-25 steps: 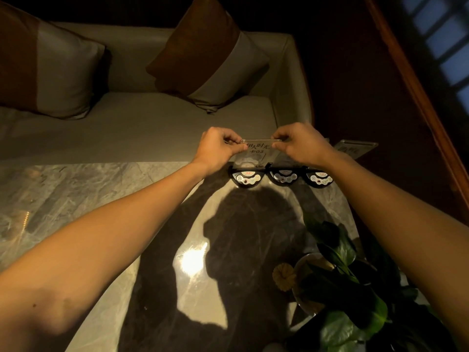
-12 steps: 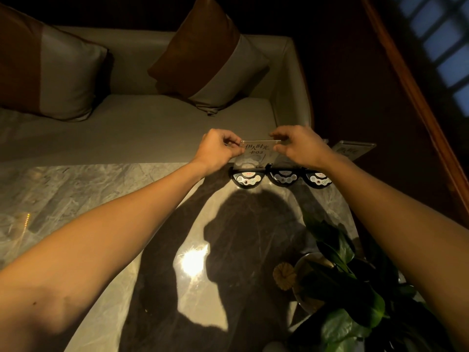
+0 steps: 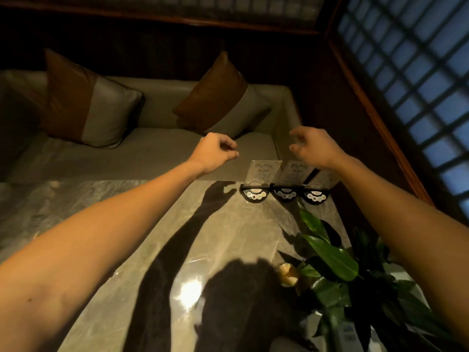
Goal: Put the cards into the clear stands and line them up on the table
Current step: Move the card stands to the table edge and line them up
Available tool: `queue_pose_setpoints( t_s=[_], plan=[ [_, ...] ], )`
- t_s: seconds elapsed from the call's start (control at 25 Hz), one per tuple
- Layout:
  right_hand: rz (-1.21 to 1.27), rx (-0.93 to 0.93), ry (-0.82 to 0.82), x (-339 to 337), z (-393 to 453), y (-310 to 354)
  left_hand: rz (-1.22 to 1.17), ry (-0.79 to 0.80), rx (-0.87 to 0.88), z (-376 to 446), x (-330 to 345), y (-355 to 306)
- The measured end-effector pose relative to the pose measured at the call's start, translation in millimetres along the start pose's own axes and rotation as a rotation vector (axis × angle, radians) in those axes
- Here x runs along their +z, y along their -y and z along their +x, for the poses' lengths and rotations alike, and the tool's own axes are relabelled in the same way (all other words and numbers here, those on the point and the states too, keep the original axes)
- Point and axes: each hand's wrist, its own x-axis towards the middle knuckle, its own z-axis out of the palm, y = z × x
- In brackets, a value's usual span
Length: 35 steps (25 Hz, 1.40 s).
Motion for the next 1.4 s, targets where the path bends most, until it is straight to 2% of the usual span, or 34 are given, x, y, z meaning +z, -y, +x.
queue_pose_setpoints(
  t_s=[0.2, 0.32, 0.44, 0.6, 0.8, 0.96, 1.2, 1.4],
  plan=[
    [0.023, -0.099, -0.103, -7, -44, 77, 0.099, -0.011, 0.057, -63, -66, -11],
    [-0.006, -0.197, -0.096, 11, -68, 134, 0.124, -0.013, 0.066, -115, -104, 1],
    [0.002, -0.276, -0.075, 47, -93, 194, 0.142, -0.089, 0.063, -174, -146, 27],
    [0.070, -0.328, 0.012, 105, -120, 269, 0.092, -0.229, -0.067, -243, -194, 86],
    [0.127, -0.366, 0.183, 200, -145, 338, 0.024, -0.291, -0.254, -308, -217, 181],
    [0.186, -0.320, 0.292, 270, -150, 359, -0.064, -0.281, -0.357, -331, -208, 241],
    [0.342, -0.205, 0.381, 341, -145, 351, -0.218, -0.230, -0.386, -327, -178, 298],
    [0.305, -0.252, 0.327, 350, -125, 338, -0.197, -0.298, -0.394, -309, -168, 305]
  ],
)
